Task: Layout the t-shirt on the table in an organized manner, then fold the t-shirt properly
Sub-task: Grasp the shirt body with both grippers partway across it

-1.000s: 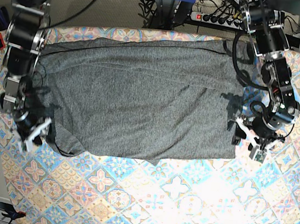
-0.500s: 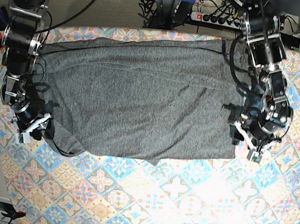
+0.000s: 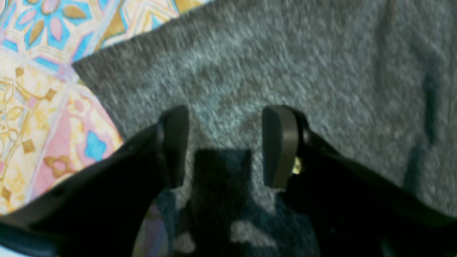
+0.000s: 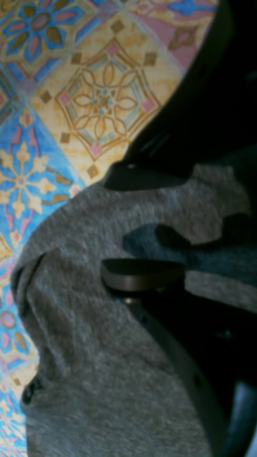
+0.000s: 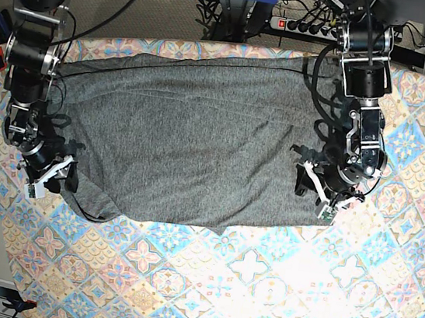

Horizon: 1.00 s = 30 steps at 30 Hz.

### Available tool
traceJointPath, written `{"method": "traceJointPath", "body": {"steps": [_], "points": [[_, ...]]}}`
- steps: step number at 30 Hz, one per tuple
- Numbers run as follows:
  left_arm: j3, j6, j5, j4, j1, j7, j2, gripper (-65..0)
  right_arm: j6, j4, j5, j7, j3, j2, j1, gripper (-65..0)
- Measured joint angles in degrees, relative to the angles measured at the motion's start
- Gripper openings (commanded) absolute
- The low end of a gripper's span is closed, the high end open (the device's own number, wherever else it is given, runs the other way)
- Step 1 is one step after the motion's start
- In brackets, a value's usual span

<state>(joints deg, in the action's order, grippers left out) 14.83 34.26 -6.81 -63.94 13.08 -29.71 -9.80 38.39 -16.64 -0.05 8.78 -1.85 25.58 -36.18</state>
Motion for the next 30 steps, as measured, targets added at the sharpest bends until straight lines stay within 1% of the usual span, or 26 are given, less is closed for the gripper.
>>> {"method": "traceJointPath", "body": {"steps": [3, 5, 6, 7, 10, 12, 14, 16, 17, 19, 21, 23, 25, 27, 29, 30], "points": [[0.00, -0.02, 0.13, 0.92, 0.07, 1.20, -0.02, -32.3, -0.02, -0.17, 0.13, 0.28, -0.02, 0.09, 0.66, -35.9], [-0.02, 0.00, 0.33, 1.03, -0.09, 1.49, -0.04, -34.6, 0.00, -0.24, 0.37, 0.90, -0.02, -0.04, 2.43, -35.9], [-0.04, -0.02, 0.33, 1.03, -0.42, 1.57, -0.07, -36.4, -0.07, -0.17, 0.68, 2.86, -0.02, -0.20, 3.41, -35.9], [-0.07, -0.11, 0.35, 1.03, -0.72, 1.92, -0.07, -38.6, 0.02, -0.17, 2.03, 3.43, -0.02, -0.22, 4.04, -35.9], [-2.23, -0.46, 0.79, 1.01, -1.05, 2.69, -0.70, -47.1, 0.04, -0.20, 0.94, 1.51, -0.02, 0.11, 3.39, -36.0], [-2.51, -0.35, 0.81, 1.01, -1.05, 2.54, -0.85, -51.3, 0.02, -0.17, 0.66, 1.81, -0.02, -0.04, 3.34, -36.0], [-2.51, -0.42, 0.90, 1.01, -1.05, 2.56, -0.85, -54.5, 0.00, -0.17, 0.90, 1.95, -0.02, -0.13, 3.48, -36.0], [-2.51, -0.44, 0.92, 1.01, -1.05, 2.56, -1.01, -56.2, 0.02, -0.20, 0.11, 2.03, -0.02, -0.09, 3.45, -36.2], [-2.51, -0.44, 0.90, 1.01, -1.05, 2.54, -1.01, -56.5, 0.02, -0.22, -1.14, 2.34, -0.02, -0.04, 3.43, -37.2], [-2.51, -0.44, 0.94, 1.01, -1.05, 2.54, -1.01, -56.9, -0.13, -0.37, -5.09, 3.02, -0.02, 0.00, 3.26, -41.8], [-2.56, -0.46, 0.96, 1.01, -1.31, 2.56, -1.03, -57.0, -0.68, -0.63, -9.42, 3.63, -0.33, 0.04, 3.08, -48.5], [-2.58, -0.90, 1.40, 0.74, -2.03, 3.19, -1.01, -57.0, -0.61, -0.85, -12.20, 4.13, -0.59, 0.09, 2.95, -54.6], [-2.58, -0.87, 1.86, 0.68, -2.69, 4.22, -1.03, -57.0, -1.11, -0.92, -12.90, 4.24, -0.61, 0.00, 2.95, -59.6], [-2.62, -0.94, 2.21, 0.22, -3.76, 5.18, -1.18, -57.1, -2.99, -0.92, -13.00, 4.63, -0.61, -0.04, 2.99, -63.9], [-2.54, -1.27, 2.45, -1.07, -5.03, 5.60, -1.16, -57.1, -5.53, -0.94, -13.25, 4.79, -0.37, -0.31, 2.99, -65.0], [-2.47, -1.29, 2.43, -2.29, -5.95, 5.20, -1.18, -57.6, -5.88, -0.96, -13.27, 4.79, -0.35, -0.46, 2.99, -65.0]]}}
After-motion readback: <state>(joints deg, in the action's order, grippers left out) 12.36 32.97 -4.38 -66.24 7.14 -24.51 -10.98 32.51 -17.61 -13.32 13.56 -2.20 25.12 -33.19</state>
